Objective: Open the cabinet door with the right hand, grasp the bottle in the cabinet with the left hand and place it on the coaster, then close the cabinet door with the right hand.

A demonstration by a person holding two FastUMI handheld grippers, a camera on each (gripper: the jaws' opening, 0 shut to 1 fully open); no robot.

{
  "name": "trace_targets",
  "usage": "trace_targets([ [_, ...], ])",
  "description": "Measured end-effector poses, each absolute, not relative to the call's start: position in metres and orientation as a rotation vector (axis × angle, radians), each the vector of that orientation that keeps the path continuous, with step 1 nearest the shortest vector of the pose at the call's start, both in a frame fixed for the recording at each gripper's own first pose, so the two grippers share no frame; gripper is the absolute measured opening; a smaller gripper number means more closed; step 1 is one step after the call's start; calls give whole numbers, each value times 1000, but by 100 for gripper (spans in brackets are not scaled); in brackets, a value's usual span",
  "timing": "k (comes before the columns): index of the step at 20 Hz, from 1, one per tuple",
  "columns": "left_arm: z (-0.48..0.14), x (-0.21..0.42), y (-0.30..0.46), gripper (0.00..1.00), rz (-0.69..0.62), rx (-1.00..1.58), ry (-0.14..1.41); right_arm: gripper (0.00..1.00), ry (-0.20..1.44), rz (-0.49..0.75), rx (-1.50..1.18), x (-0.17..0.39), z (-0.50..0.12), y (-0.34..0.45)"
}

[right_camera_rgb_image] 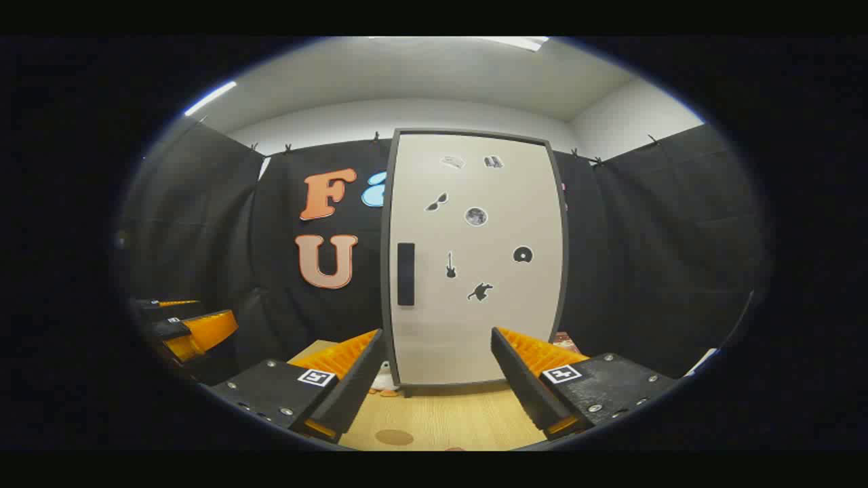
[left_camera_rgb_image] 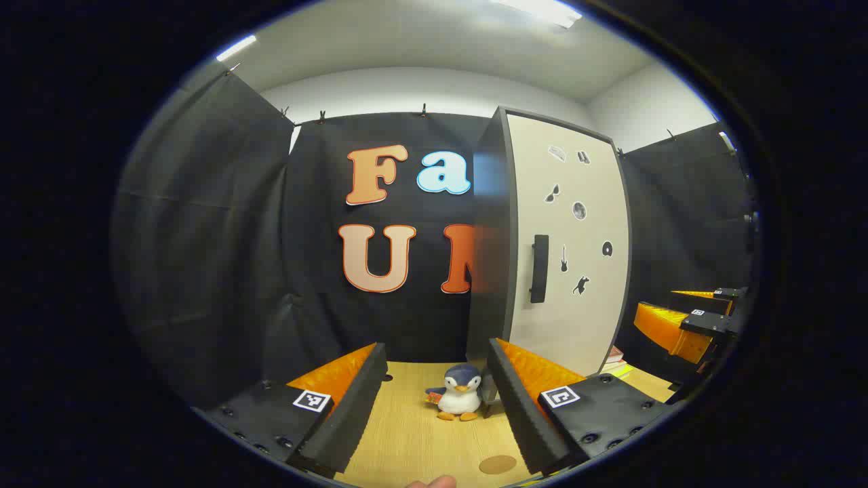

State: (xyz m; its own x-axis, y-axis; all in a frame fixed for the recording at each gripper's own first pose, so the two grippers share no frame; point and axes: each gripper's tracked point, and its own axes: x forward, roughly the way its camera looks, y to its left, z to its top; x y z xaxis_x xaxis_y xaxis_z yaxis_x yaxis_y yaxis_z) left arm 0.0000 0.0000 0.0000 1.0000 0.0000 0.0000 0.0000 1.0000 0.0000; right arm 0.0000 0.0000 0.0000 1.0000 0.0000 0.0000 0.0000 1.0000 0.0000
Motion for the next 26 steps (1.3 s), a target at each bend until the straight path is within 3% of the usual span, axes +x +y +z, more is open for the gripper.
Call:
trace_targets([
  [3, 1, -1, 0, 95, 11, 7, 0, 95, 10, 1, -2, 0, -4, -1],
  [17, -7, 5, 8, 97, 27, 12, 16, 95, 26, 13, -2, 3, -5, 8],
  [26, -18, 17, 23, 95, 42, 9, 39, 95, 32, 33, -10, 40, -2, 24],
])
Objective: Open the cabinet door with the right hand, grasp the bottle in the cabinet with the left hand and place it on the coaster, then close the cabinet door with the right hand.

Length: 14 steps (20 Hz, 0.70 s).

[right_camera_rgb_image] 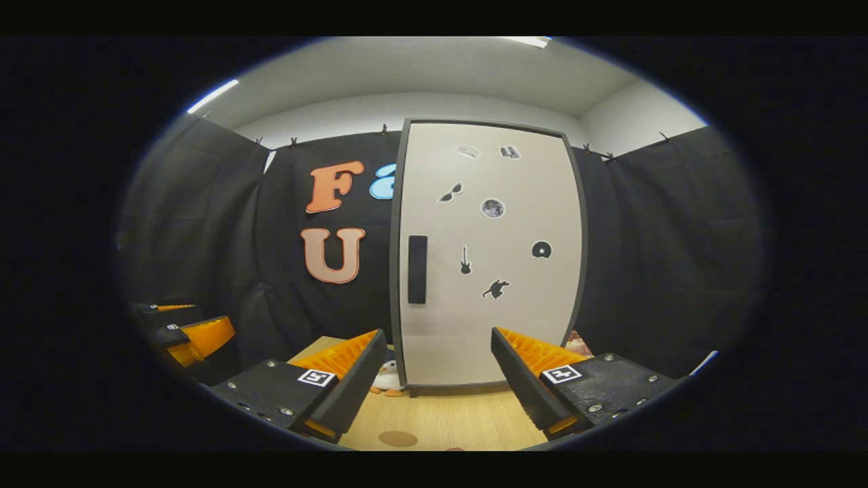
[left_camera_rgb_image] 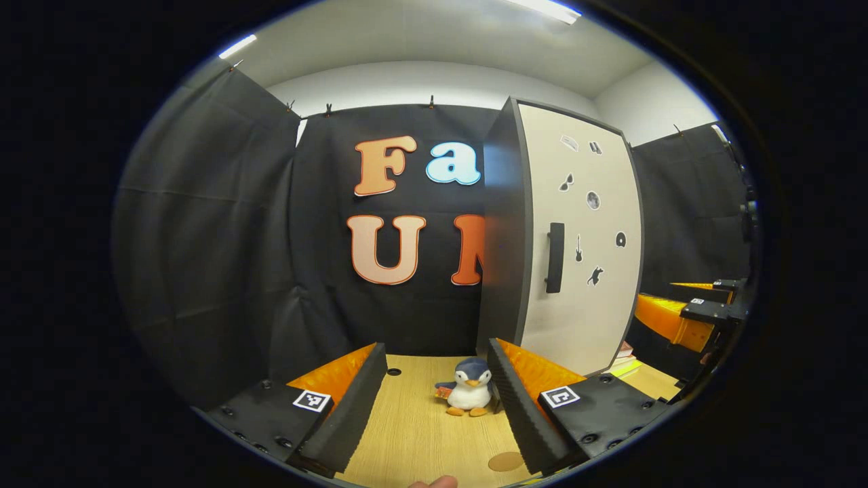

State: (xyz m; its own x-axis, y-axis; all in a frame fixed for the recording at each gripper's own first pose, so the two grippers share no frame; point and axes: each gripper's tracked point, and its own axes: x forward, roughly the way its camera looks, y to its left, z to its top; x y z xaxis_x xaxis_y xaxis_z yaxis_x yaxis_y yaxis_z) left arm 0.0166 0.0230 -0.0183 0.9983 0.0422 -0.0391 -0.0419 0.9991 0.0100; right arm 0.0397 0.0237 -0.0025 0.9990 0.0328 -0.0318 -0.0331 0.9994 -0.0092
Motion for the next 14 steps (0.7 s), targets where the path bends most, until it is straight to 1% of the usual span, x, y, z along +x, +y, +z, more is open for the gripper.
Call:
trace_targets([
  [1, -21, 19, 25, 97, 45, 10, 43, 95, 30, 36, -7, 48, -1, 27],
  [3, -28, 24, 30, 95, 51, 8, 53, 95, 23, 47, -11, 68, 6, 35],
  [6, -35, 33, 44, 99, 75, 1, 71, 95, 5, 64, -32, 99, 16, 47],
  [7, -39, 36, 50, 97, 88, 2, 78, 95, -4, 70, -37, 111, 20, 51],
  [14, -57, 62, 93, 97, 167, -18, 117, 95, -24, 80, -48, 188, 34, 65],
])
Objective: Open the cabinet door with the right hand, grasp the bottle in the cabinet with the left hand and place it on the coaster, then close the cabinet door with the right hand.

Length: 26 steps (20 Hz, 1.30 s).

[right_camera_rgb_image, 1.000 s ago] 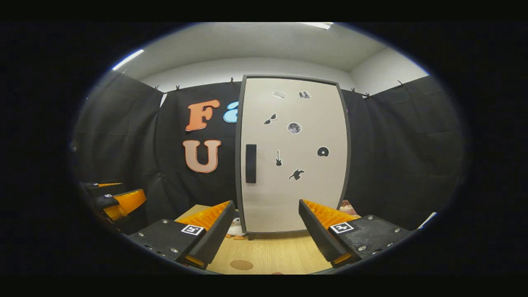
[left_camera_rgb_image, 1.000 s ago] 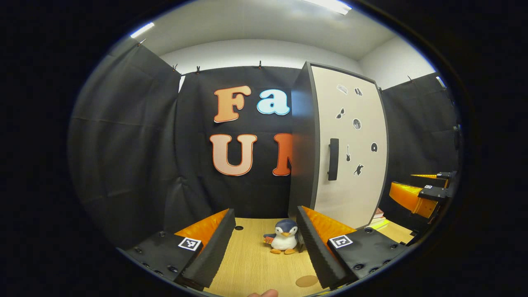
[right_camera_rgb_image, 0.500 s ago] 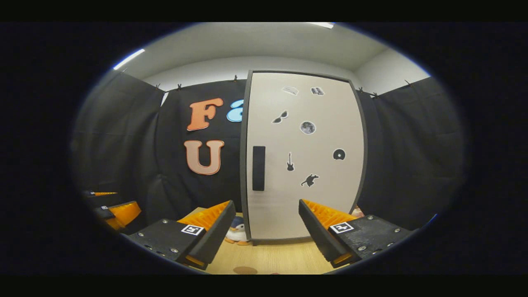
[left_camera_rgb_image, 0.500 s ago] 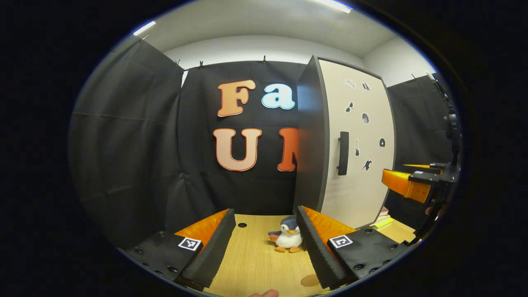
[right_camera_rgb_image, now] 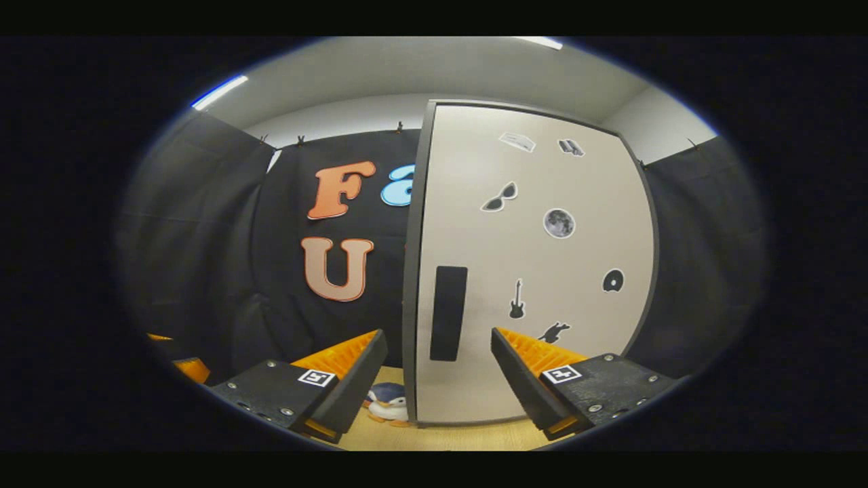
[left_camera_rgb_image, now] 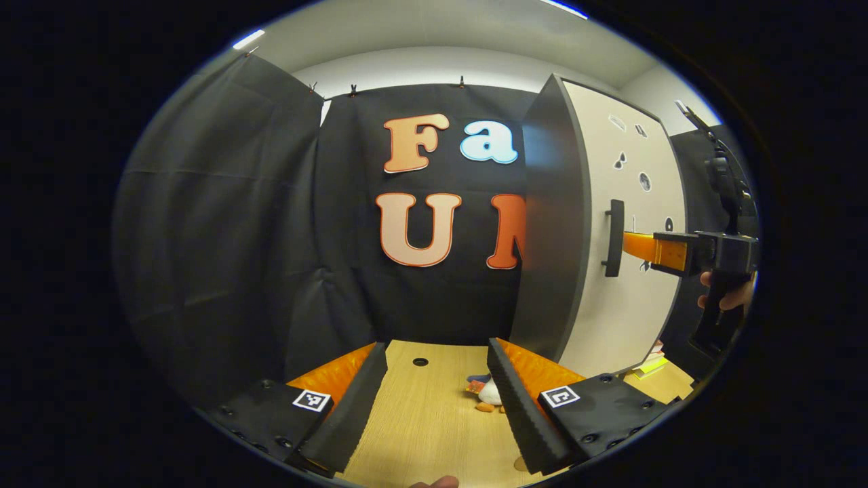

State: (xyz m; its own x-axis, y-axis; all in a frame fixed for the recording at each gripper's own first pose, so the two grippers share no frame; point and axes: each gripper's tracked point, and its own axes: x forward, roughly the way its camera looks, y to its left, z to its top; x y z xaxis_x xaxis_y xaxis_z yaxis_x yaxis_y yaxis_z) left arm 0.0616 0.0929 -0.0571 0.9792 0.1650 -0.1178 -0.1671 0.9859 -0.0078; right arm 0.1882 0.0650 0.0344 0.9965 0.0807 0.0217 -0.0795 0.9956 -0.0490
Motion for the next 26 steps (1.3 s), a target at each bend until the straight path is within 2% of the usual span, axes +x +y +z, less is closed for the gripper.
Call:
trace_targets([
  [10, -80, 83, 151, 97, 272, -24, 167, 95, -5, 57, -18, 256, 26, 63],
  [13, -85, 84, 160, 97, 291, -25, 180, 91, 0, 57, -35, 264, 21, 65],
  [15, -86, 85, 159, 97, 295, -22, 183, 80, -16, 49, -41, 265, 23, 66],
  [20, -86, 84, 157, 97, 281, -16, 185, 39, 0, 40, -25, 266, 19, 62],
  [26, -81, 75, 139, 97, 259, 4, 179, 32, 39, 77, 71, 258, 16, 58],
])
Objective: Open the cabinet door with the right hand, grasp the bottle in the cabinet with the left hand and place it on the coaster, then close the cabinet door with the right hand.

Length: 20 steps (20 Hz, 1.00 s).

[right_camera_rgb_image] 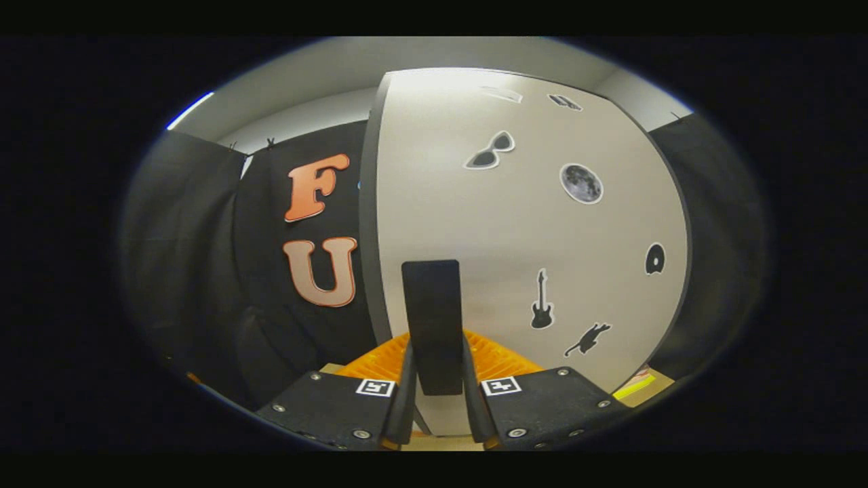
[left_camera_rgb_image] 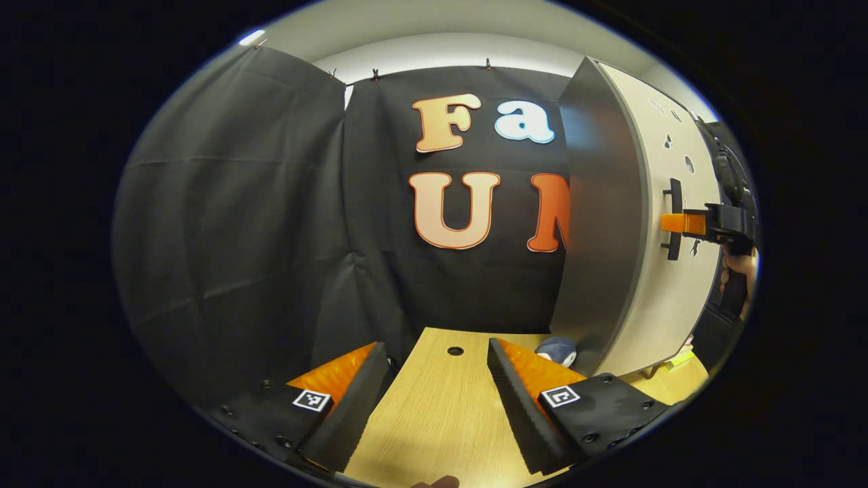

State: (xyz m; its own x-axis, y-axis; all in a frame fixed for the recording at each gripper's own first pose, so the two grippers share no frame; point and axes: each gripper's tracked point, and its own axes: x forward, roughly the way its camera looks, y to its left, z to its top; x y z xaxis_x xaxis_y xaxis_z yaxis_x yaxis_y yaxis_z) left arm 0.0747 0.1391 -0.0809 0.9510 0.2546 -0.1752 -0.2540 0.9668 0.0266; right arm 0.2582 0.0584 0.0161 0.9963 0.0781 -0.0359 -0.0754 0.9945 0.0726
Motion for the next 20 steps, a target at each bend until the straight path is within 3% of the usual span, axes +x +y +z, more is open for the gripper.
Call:
trace_targets([
  [4, -70, 55, 129, 97, 254, 16, 160, 30, 47, 91, 79, 248, 17, 58],
  [5, -70, 49, 124, 97, 252, 22, 160, 24, 47, 95, 85, 245, 17, 57],
  [10, -63, 21, 96, 97, 230, 44, 154, 28, 41, 113, 95, 233, 17, 50],
  [20, -49, -19, 23, 97, 183, 75, 135, 24, 39, 127, 91, 201, 16, 25],
])
